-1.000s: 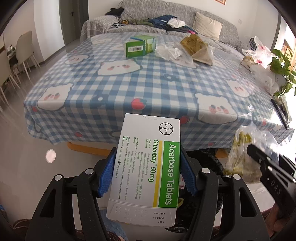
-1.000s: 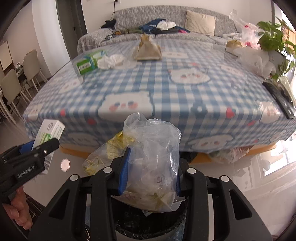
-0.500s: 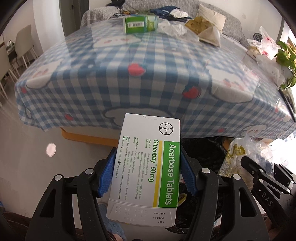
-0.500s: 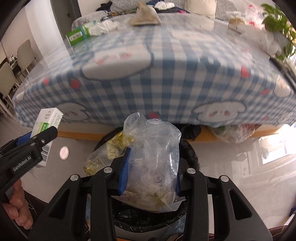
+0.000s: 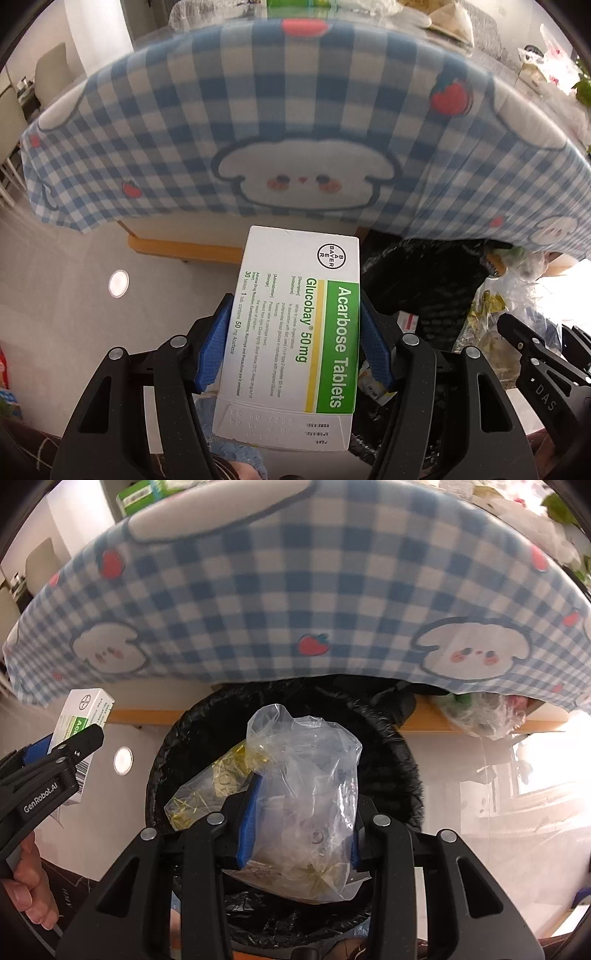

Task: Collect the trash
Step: 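Open the right tool to drop the bag while the left tool drops the box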

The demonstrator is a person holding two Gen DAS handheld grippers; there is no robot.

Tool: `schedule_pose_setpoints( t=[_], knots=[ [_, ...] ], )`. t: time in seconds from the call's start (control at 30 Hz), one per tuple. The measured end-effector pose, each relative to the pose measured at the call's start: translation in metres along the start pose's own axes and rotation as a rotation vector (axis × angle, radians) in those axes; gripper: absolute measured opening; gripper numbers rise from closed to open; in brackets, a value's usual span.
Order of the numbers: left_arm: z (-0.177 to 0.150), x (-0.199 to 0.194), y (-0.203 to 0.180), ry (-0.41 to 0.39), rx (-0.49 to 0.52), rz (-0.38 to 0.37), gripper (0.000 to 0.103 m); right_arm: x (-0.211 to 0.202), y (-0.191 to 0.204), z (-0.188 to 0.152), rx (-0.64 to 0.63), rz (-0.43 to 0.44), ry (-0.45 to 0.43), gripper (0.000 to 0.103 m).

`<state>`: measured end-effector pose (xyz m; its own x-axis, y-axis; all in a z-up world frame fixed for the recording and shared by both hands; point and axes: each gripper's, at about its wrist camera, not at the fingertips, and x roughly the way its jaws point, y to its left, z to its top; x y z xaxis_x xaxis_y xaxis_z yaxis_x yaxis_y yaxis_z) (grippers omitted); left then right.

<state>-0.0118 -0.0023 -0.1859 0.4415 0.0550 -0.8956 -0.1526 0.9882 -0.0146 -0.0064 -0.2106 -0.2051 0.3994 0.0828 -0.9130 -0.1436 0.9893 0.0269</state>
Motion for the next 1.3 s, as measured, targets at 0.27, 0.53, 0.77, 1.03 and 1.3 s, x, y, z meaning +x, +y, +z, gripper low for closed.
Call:
schedule_pose_setpoints(
  t=[0.27,0.53,0.77,1.03,1.3],
  knots=[
    [-0.004,-0.003,0.003,-0.002,0.004,-0.016,0.062,0.001,0.012,-0.001,-0.029,-0.001,-0.015,0.053],
    [-0.009,0.003,-0.019,0.018,0.025,-0.021,0.062,-0.007,-0.010,0.002,0.023,-0.041,-0.054,0.082],
    [-0.016,0.016,-0.054,0.049,0.058,-0.040,0.062,-0.008,-0.050,0.006,0.056,-0.107,-0.051,0.090],
    [-0.019,0.023,-0.091,0.061,0.104,-0.052,0.062,-0.009,-0.088,0.001,0.088,-0.167,-0.039,0.090],
    [-0.019,0.025,-0.126,0.060,0.163,-0.084,0.063,-0.015,-0.107,-0.004,0.121,-0.190,-0.030,0.090]
  ],
)
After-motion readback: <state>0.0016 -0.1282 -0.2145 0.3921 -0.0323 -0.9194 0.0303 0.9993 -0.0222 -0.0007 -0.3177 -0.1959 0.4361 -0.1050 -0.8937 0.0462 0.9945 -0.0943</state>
